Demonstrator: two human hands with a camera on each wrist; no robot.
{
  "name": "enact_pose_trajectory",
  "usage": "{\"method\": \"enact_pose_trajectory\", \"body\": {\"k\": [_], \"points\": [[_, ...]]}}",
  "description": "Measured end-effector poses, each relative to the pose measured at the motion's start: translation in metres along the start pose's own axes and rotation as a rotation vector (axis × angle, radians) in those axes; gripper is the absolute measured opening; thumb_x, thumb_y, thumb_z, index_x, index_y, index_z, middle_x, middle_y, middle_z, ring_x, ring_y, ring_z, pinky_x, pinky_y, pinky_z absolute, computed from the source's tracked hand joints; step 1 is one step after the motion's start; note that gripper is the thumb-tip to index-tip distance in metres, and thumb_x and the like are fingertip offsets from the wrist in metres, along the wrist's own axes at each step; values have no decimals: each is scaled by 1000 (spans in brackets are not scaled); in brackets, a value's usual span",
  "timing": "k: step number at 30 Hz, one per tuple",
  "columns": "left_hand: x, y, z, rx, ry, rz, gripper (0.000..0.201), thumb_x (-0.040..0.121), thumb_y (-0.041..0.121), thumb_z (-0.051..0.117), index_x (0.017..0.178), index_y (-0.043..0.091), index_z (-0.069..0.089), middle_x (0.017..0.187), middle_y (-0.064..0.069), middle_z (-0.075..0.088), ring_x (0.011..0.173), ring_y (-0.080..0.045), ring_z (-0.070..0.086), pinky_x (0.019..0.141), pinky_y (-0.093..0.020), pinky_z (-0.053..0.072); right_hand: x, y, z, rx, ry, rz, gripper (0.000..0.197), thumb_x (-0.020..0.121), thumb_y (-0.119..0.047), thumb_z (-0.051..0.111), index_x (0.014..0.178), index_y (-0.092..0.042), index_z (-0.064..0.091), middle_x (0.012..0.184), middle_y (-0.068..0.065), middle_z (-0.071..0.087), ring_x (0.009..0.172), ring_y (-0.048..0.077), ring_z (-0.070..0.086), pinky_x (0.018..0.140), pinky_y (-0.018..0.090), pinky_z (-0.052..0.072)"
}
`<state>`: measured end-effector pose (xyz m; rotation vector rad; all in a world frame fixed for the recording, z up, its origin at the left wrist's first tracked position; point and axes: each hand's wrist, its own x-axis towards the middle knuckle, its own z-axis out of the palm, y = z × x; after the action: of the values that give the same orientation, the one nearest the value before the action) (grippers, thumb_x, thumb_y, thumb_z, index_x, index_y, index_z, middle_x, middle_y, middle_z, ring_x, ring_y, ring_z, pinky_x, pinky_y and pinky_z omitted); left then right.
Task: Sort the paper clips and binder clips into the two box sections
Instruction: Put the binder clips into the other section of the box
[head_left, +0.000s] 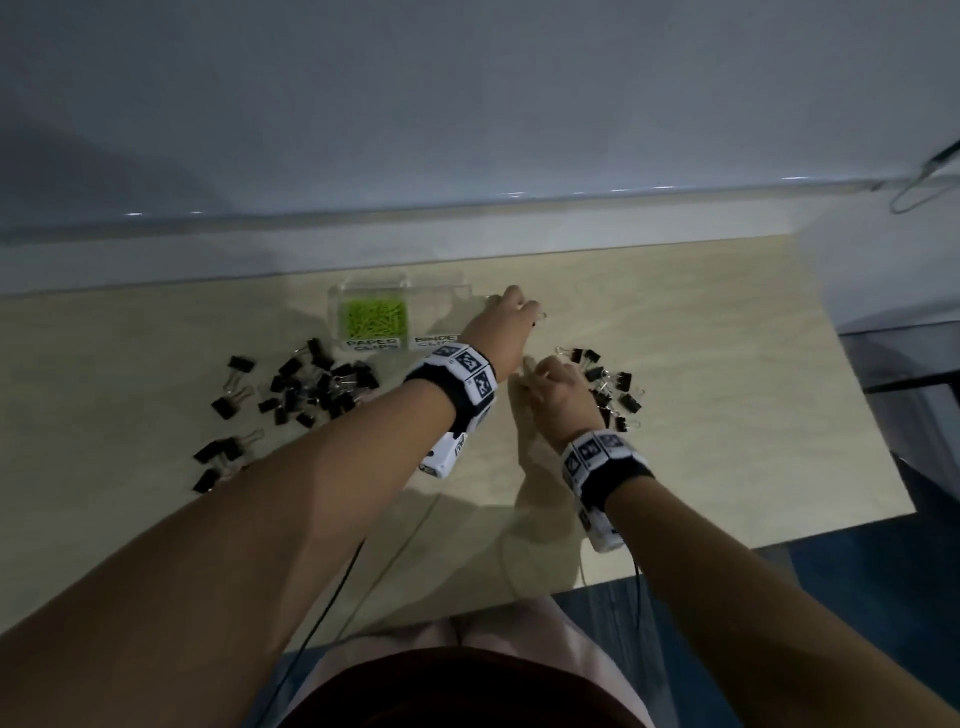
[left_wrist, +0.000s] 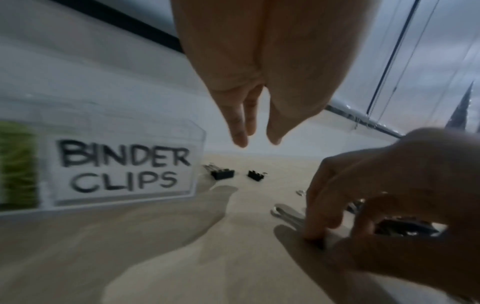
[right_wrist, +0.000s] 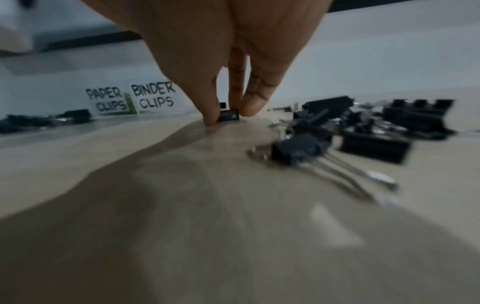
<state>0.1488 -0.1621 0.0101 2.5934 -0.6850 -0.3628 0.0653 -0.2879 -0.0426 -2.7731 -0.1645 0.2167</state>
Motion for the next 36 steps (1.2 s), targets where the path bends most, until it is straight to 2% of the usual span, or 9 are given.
{"method": "enact_pose_trajectory", "body": {"k": [3, 6, 9, 12, 17, 21, 28, 31, 36], "points": [[16, 9, 21, 158, -127, -134, 45, 83, -7, 47, 126, 5, 45, 136, -20, 33, 124, -41, 36, 96, -48, 44, -28, -2, 0, 73, 49, -21, 34, 89, -29, 44, 95, -7, 68, 89, 15, 58, 77, 32, 54, 60, 39, 52], [23, 6, 35, 276, -127, -244, 38, 88, 0, 45, 126, 1, 44, 133, -26, 37, 121, -44, 38, 100, -49, 41, -31, 3, -3, 147, 66, 66, 24, 89, -22, 57, 84, -2, 68, 81, 19, 57, 72, 34, 56, 64, 38, 51], [24, -2, 39, 260, -75, -204, 34, 89, -5, 38, 121, 0, 48, 124, -21, 44, 113, -42, 42, 92, -44, 42, -23, 9, -17, 190, 75, 125, 14, 80, -12, 64, 75, 1, 62, 76, 20, 57, 70, 35, 56, 62, 36, 47], [26, -7, 38, 165, -49, -168, 40, 83, -11, 42, 121, 1, 47, 122, -19, 45, 111, -40, 43, 90, -44, 44, -6, 24, -34, 154, 137, 181, 13, 72, -5, 64, 84, -2, 62, 82, 19, 58, 77, 37, 55, 62, 37, 47], [35, -5, 35, 14, 77, -139, 45, 76, -15, 45, 117, 4, 46, 115, -20, 45, 100, -38, 47, 80, -48, 48, 17, 44, -44, 63, 82, 195, 23, 81, -10, 60, 104, -8, 66, 99, 17, 58, 92, 38, 52, 71, 43, 49], [45, -10, 37, 77, 13, -148, 52, 80, -9, 46, 129, 11, 42, 121, -18, 39, 101, -38, 45, 81, -45, 47, 18, 48, -39, 70, 40, 177, 23, 86, -16, 59, 107, -12, 67, 100, 18, 55, 93, 38, 52, 73, 41, 48], [43, -13, 46, 43, 3, -178, 19, 87, 9, 57, 106, 7, 57, 117, -10, 46, 106, -34, 41, 81, -43, 47, 14, 51, -35, 72, -1, 249, 24, 82, -13, 60, 104, -8, 68, 105, 18, 54, 98, 38, 51, 75, 41, 49], [36, -13, 49, -25, 54, -174, 13, 85, 5, 56, 99, 7, 58, 108, -11, 50, 102, -30, 47, 75, -34, 41, 9, 46, -36, 132, 33, 248, 19, 80, -10, 62, 96, -6, 71, 96, 20, 57, 90, 38, 55, 72, 39, 49], [19, -6, 46, 94, -43, -115, 15, 84, 9, 54, 99, 8, 54, 102, -15, 52, 95, -34, 53, 76, -44, 49, 1, 41, -29, 269, 100, 288, 15, 73, -3, 64, 84, -6, 74, 83, 17, 58, 72, 32, 58, 64, 25, 41]]}}
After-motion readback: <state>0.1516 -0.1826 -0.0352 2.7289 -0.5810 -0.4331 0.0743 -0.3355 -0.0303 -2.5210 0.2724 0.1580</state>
